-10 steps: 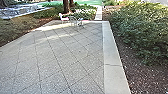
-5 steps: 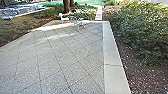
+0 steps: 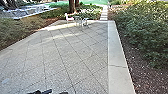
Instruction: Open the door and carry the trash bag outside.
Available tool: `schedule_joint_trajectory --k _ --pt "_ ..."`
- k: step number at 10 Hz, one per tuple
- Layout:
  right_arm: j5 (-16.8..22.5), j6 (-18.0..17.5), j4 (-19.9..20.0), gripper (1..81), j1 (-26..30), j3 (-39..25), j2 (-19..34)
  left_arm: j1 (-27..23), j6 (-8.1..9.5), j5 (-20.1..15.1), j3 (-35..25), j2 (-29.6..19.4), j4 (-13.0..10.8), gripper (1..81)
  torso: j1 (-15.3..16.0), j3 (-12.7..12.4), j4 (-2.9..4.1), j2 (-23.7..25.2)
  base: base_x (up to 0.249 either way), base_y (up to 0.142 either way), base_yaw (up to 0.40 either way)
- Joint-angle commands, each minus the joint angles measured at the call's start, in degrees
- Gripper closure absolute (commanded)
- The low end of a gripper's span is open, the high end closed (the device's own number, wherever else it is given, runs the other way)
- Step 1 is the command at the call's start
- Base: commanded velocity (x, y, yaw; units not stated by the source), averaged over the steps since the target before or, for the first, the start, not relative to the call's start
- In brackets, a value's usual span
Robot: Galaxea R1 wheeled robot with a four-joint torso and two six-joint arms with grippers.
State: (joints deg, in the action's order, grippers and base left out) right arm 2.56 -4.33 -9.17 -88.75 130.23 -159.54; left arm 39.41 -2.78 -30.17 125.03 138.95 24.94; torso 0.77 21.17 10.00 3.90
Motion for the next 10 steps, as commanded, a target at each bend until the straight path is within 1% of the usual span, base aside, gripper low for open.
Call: schedule_joint_trajectory --k 1,2,4,5,6,7,8,9,10 --pt "4.1 -0.1 0.4 1.0 -0.1 -0.8 0.2 -9.8 -0.03 -7.3 2.5 -2.8 2.3 81.1 0.0 0.0 0.00 0.0 0.000 0.000 0.000" --pt "4.1 -0.1 0.4 1.0 -0.2 -0.7 0.1 -10.2 -0.12 -7.9 2.2 -3.4 3.0 81.1 0.0 0.0 0.00 0.0 0.000 0.000 0.000" --pt "4.0 0.0 0.3 1.0 -0.2 0.0 -0.3 -10.3 -0.21 -7.9 2.2 -3.8 4.0 81.1 0.0 0.0 0.00 0.0 0.000 0.000 0.000" --pt "4.0 -0.1 0.3 1.0 -0.2 0.4 -0.5 -10.2 -0.21 -7.9 2.2 -3.9 4.1 1.0 0.0 0.0 0.00 0.0 0.000 0.000 0.000" --pt "4.0 -0.1 0.5 1.0 -0.2 0.6 -0.5 -9.7 -0.21 -7.9 2.3 -4.0 4.4 1.0 0.0 0.0 0.00 0.0 0.000 0.000 0.000" --pt "4.0 -0.1 0.6 1.0 -0.2 0.7 -0.5 -8.2 -0.38 -7.9 2.2 -3.9 4.9 1.0 0.0 0.0 0.00 0.0 0.000 0.000 0.000" --pt "4.0 -0.1 0.6 1.0 -0.2 0.7 -0.6 -5.0 -0.91 -7.5 2.2 -2.9 4.9 1.0 0.0 -4.2 0.00 0.0 0.000 0.000 0.000" --pt "4.0 -0.1 0.7 1.0 -0.2 0.7 -0.6 -0.5 -1.35 -7.1 2.4 -1.2 4.1 1.0 0.0 -5.9 0.00 0.0 0.000 0.000 0.000" --pt "4.0 -0.1 0.6 1.0 -0.2 0.7 -0.6 4.2 -4.34 -4.1 4.0 1.2 3.6 1.0 0.0 -6.8 0.00 0.0 0.000 0.000 0.000"
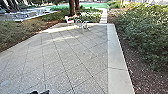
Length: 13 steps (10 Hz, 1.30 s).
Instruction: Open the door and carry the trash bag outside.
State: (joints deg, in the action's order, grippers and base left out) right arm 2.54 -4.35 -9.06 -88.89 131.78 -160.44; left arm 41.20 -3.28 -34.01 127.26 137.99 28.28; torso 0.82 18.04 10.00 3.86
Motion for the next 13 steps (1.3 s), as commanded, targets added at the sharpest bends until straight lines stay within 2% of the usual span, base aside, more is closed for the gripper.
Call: schedule_joint_trajectory --k 1,2,3,4,5,6,7,8,10,11,12,13 --pt "4.1 0.0 0.5 1.0 0.0 -0.7 0.3 7.2 -6.37 1.7 3.7 4.5 0.4 1.0 0.0 -5.4 0.00 0.0 0.000 0.000 0.000" --pt "4.1 0.0 0.6 1.0 0.1 -0.2 0.1 12.9 -10.32 2.5 6.2 8.3 0.2 1.0 0.0 -6.8 0.00 0.0 0.000 0.000 0.000" --pt "4.1 0.0 0.5 1.0 0.2 0.2 -0.3 17.4 -13.51 4.0 8.0 10.9 0.4 1.0 0.0 -8.5 0.00 0.0 0.000 0.000 0.000" --pt "4.1 0.0 0.5 1.0 0.2 1.0 -0.9 22.1 -16.54 7.0 10.2 14.0 0.4 1.0 0.0 -10.1 0.00 0.0 0.000 0.000 0.000" --pt "4.1 0.0 0.5 1.0 0.3 2.2 -1.7 25.7 -19.31 8.8 12.2 16.9 0.3 1.0 0.0 -7.1 0.00 0.0 0.000 0.000 0.000" --pt "4.1 0.0 0.5 1.0 0.5 3.3 -2.3 28.2 -21.05 9.0 12.8 18.5 0.3 1.0 -0.1 -8.7 0.00 0.0 0.000 0.000 0.000" --pt "4.1 0.0 0.5 1.0 0.5 4.0 -2.6 31.3 -22.56 9.8 12.8 19.5 0.3 1.0 -0.1 -9.4 -1.64 0.1 0.000 0.000 0.000" --pt "4.1 -0.1 0.5 1.0 0.5 4.9 -2.8 33.8 -24.32 11.0 12.8 21.0 0.2 1.0 -0.2 -9.9 -4.93 0.1 0.000 0.000 0.000" --pt "4.1 -0.4 0.6 1.0 0.7 5.1 -2.9 37.6 -27.48 13.7 13.7 23.8 0.2 1.0 -0.2 -10.1 -6.95 0.2 0.000 0.000 0.000" --pt "4.1 -0.4 0.6 1.0 0.7 5.1 -3.1 38.6 -27.75 14.5 14.8 25.2 0.0 1.0 -0.2 -10.2 -8.50 0.2 0.000 0.000 0.000" --pt "4.1 -0.5 0.5 1.0 0.7 5.4 -3.2 39.7 -28.53 15.6 16.7 26.7 0.1 1.0 -0.2 -10.2 -4.94 0.2 0.000 0.000 0.000" --pt "4.1 -0.5 0.4 1.0 0.9 6.0 -3.5 40.8 -29.15 17.3 18.7 28.3 0.1 1.0 -0.2 -10.2 -6.76 0.2 0.000 0.000 0.000"
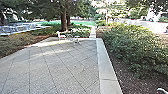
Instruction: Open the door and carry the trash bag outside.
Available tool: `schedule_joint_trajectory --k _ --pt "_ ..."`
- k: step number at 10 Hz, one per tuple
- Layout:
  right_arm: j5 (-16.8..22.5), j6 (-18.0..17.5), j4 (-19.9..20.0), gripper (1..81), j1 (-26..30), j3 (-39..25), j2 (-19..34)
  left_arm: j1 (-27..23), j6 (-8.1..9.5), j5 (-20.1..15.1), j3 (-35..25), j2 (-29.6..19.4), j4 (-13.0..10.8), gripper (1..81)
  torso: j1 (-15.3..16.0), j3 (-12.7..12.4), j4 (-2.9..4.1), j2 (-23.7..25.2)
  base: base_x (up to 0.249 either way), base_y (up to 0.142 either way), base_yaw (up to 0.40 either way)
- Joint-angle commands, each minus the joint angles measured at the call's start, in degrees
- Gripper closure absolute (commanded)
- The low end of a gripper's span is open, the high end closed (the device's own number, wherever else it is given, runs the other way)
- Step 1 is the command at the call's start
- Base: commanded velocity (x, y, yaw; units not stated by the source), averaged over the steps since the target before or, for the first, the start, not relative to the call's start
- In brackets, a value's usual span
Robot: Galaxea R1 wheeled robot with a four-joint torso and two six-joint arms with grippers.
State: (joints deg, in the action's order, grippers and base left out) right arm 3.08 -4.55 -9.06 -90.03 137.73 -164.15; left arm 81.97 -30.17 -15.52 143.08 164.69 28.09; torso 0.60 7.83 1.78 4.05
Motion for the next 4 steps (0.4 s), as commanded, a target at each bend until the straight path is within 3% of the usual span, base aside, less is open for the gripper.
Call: schedule_joint_trajectory --k 1,2,3,4 --pt "3.5 -0.4 0.4 1.0 2.4 1.7 -0.4 1.0 -3.04 1.5 4.8 3.3 0.3 1.0 0.0 0.0 0.11 0.0 0.000 0.000 0.000" --pt "3.4 -0.1 0.0 1.0 2.3 3.1 -1.1 2.1 -3.31 4.5 6.0 4.6 0.3 1.0 0.0 0.0 -0.39 0.0 0.000 0.000 0.000" --pt "2.8 0.2 -0.1 1.0 2.3 4.7 -2.0 2.6 -3.31 7.6 6.9 5.6 0.3 1.0 0.0 0.0 -0.37 0.0 0.000 0.000 0.000" --pt "1.6 0.3 -0.2 1.0 2.1 5.9 -2.7 2.7 -3.23 8.2 7.5 6.3 0.4 1.0 0.0 0.0 -0.37 0.0 0.000 0.000 0.000"
